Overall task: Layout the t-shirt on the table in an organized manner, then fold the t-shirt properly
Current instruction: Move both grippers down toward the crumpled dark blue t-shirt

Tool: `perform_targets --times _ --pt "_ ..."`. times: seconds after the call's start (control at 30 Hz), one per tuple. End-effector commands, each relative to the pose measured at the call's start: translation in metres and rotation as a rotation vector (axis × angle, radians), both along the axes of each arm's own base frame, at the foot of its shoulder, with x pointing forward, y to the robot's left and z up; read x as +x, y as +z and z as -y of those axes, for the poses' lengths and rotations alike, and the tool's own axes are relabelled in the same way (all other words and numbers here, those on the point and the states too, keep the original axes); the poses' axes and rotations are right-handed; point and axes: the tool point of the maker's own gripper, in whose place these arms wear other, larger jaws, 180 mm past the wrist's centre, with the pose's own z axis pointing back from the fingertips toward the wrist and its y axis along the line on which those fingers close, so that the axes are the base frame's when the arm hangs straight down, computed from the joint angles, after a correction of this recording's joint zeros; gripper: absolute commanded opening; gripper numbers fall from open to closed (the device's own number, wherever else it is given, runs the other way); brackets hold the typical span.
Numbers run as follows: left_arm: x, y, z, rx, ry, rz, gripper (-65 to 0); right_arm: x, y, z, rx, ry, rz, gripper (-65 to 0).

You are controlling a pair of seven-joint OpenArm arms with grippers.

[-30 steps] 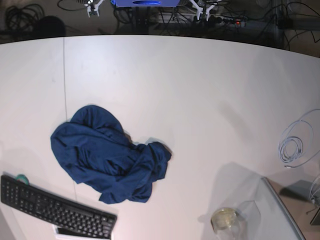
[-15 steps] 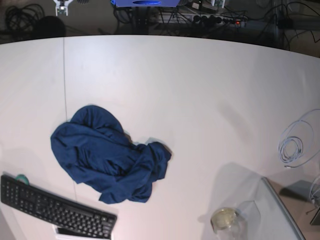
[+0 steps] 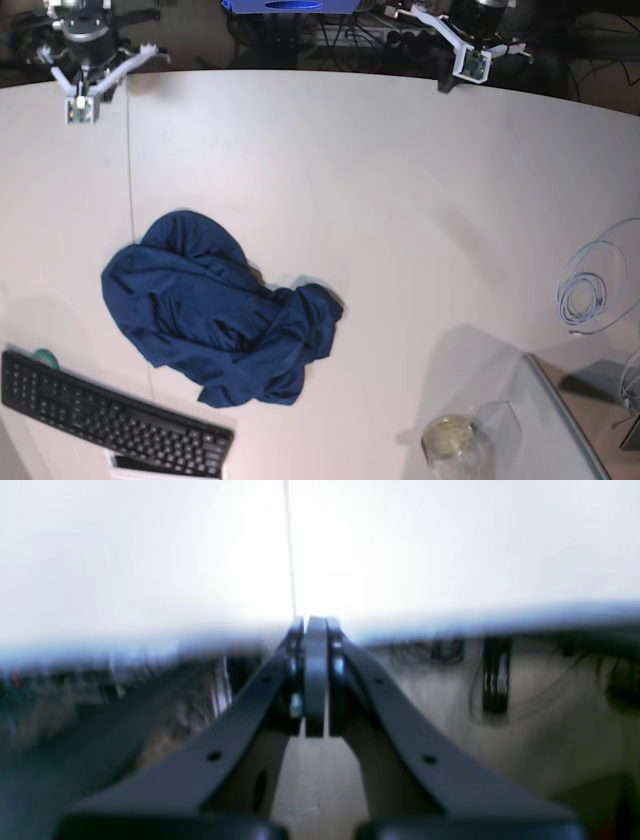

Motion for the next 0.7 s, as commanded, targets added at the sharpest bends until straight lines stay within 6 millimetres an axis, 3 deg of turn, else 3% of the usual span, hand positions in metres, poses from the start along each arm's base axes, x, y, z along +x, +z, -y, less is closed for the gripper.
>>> perform_targets --times 0.0,0.1,0.2,0.37,0.5,0.67 --pt "0.017 0.015 0.007 -0.024 0.021 0.076 -65.0 0.015 0.009 0.006 -0.024 0.020 0.034 -65.0" --pt "0.056 0.028 0.019 -0.066 0.063 0.169 -65.0 0.065 0.025 0.012 -0.042 0.043 0.096 -64.2" --pt "0.086 0.024 0.030 -0.098 0.106 0.158 -65.0 0.124 0.041 0.004 -0.029 0.141 0.151 -60.6" --pt "0.134 0.017 0.046 -0.133 0.151 0.063 -65.0 0.207 0.040 0.012 0.008 0.242 0.136 -45.3" --pt "0.157 0.028 0.050 -0.146 0.153 0.085 -65.0 0.262 0.034 0.034 0.047 0.237 0.130 -32.0" --pt "0.160 0.030 0.047 -0.144 0.162 0.091 -65.0 0.315 0.019 0.059 0.132 0.183 0.158 -25.1"
